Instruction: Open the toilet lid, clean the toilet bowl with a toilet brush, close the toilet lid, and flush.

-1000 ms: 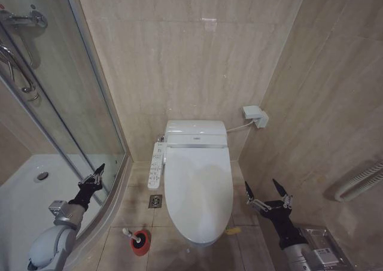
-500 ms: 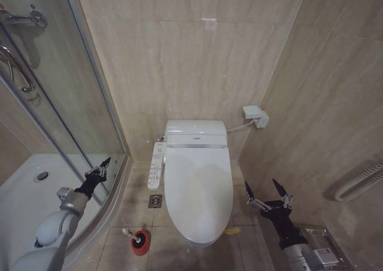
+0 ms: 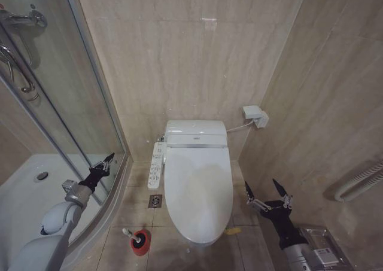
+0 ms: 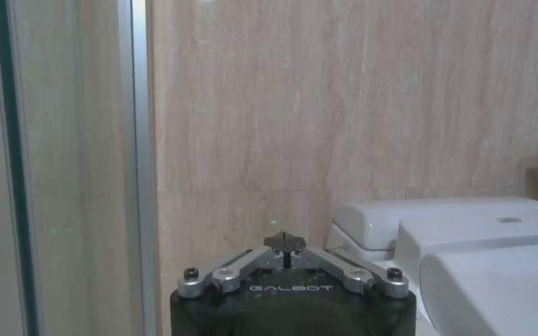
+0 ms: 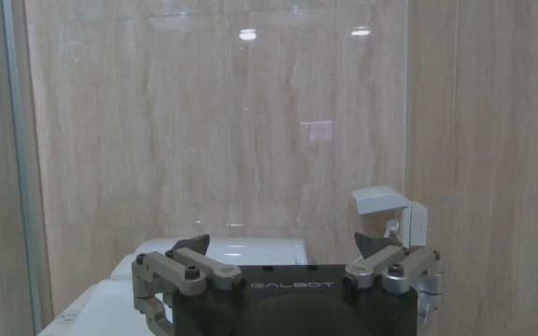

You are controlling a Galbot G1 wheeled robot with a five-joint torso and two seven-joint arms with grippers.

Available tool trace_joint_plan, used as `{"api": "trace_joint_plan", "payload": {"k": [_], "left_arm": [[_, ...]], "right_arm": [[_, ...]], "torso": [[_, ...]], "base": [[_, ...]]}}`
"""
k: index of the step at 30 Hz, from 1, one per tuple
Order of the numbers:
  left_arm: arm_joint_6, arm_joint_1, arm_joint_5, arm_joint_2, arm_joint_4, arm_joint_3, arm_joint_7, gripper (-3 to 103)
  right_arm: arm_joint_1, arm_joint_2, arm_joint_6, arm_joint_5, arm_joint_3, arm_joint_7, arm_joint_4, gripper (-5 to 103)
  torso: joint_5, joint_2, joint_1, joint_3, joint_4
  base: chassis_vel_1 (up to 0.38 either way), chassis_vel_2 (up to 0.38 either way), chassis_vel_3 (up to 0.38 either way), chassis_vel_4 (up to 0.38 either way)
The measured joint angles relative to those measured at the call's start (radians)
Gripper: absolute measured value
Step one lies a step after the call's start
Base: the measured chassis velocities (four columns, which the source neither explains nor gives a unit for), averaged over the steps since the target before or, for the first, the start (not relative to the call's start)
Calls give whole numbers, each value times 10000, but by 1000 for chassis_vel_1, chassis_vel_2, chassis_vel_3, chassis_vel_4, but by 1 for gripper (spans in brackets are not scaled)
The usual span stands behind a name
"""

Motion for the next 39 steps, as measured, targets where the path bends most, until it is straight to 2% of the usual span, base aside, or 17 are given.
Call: {"api": "trace_joint_plan", "payload": {"k": [39], "left_arm": [[-146,430,6,-152,-144,-164,451,0]], "right_arm": [[0,0,0,-1,0,0,0,100]], "torso": [[-1,0,1,1,-3]], "base": [[-49,47,48,-48]]}}
